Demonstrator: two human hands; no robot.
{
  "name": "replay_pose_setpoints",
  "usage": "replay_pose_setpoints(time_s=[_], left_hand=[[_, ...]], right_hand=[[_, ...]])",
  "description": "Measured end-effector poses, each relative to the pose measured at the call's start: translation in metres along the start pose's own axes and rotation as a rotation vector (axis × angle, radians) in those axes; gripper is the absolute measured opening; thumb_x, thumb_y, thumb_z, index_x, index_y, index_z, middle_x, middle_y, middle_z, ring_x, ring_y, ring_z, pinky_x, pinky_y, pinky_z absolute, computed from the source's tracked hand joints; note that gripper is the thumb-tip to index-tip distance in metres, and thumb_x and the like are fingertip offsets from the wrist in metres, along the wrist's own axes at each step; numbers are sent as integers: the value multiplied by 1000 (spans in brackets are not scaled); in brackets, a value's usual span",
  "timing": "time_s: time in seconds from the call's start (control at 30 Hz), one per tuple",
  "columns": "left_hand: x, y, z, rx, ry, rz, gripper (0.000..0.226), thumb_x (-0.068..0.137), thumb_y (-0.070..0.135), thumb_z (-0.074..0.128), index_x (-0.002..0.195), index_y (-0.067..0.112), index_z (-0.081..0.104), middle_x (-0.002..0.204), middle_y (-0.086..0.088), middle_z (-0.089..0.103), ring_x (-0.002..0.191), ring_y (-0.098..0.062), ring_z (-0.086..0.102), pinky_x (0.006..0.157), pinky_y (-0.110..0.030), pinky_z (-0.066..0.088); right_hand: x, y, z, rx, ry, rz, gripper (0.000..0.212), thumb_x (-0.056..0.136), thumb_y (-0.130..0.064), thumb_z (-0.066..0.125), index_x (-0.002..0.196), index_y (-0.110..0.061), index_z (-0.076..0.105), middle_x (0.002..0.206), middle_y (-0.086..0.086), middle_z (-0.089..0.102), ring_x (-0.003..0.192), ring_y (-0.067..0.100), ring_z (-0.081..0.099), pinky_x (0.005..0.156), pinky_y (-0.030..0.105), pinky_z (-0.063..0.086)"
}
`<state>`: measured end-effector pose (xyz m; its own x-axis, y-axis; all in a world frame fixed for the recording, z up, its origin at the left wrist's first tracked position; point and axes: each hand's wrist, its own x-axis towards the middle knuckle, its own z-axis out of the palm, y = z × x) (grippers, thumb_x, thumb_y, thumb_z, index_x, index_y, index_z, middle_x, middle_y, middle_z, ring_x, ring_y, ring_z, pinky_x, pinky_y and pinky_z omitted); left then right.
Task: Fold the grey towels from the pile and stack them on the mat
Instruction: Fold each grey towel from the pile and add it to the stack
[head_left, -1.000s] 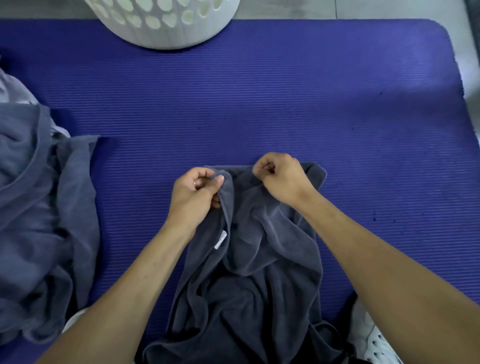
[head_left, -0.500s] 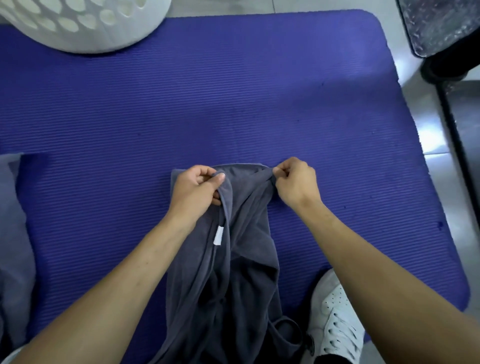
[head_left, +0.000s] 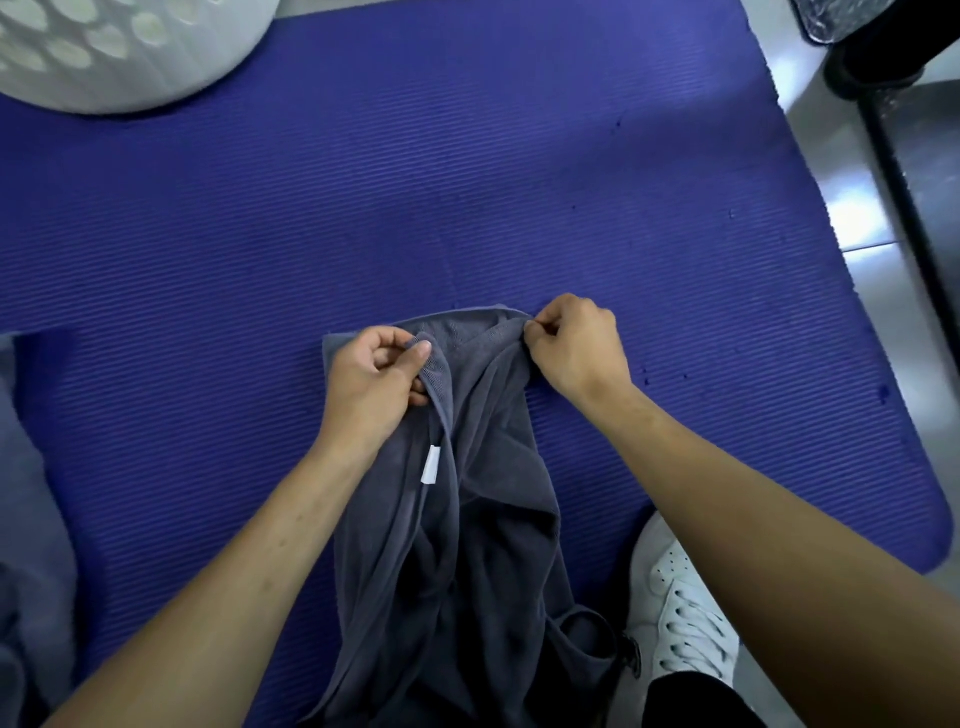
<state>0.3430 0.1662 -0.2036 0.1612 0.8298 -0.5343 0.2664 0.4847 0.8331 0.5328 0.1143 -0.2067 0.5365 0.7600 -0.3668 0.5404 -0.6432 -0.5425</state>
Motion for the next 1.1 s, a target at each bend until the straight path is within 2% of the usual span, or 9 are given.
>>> replay_pose_setpoints(time_s=[0.17,0.3,0.37,0.57,0.77,0.87,0.93,1.0,1.1], left_hand=[[0,0,0,-1,-5,15,10,93,11,65,88,17,59,60,10,64,53,0,58,50,-16,49],[-1,-1,-2,-14,-1,14,10,93,10,65,88,17,59,60,10,64,53,0,57,50,-16,49],[-1,-1,-2,-8,-3,12,7,93,11,65,91,15,61,62,9,65,54,-1,58,51,-17,50],[-1,-1,-1,1,1,12,7,93,10,65,92,15,60,62,8,65,53,0,58,51,-17,50],[-1,-1,-3,0,5,-13,4,93,12,67,97,11,66,73,2,72,61,-5,62,55,-18,53],[-1,4,-8,-85,30,-125,8,91,12,68,97,7,71,83,-7,75,71,-13,69,59,-20,54],[-7,10,-11,-184,49,-244,5,91,11,69,92,6,70,83,-8,72,70,-14,68,56,-19,54],[-18,22,-16,-105,39,-296,4,91,12,69,88,11,67,79,-5,67,65,-12,62,49,-17,50],[-37,54,-35,115,15,-245,5,93,17,68,88,15,66,74,-1,63,59,-10,54,46,-20,41]], right_hand=[[1,-2,2,19,-5,30,20,94,-29,62,107,-15,58,93,5,66,82,21,64,75,43,57],[2,-2,-4,97,-54,67,10,94,-27,64,96,-18,59,86,-4,62,83,15,63,80,39,57],[4,-4,-7,139,-92,92,15,94,-30,65,94,-15,64,86,-3,66,84,14,64,81,35,57],[5,-6,-11,181,-174,101,25,90,-39,70,90,-15,68,83,-2,68,75,11,64,62,19,50],[2,-7,-15,281,-131,87,15,91,-27,71,80,-16,68,72,-3,69,54,0,59,50,9,45],[-4,-14,-20,286,-151,100,16,93,-25,68,84,-13,73,79,3,74,58,3,62,58,15,54],[-11,-25,-27,225,-193,99,22,94,-25,65,89,-6,74,88,12,74,66,13,64,69,28,60],[-22,-41,-42,176,-220,79,26,96,-22,62,94,2,71,94,17,73,74,24,67,76,38,61],[-49,-79,-77,93,-278,-24,23,99,-19,56,94,-1,69,88,16,73,73,23,71,59,30,58]])
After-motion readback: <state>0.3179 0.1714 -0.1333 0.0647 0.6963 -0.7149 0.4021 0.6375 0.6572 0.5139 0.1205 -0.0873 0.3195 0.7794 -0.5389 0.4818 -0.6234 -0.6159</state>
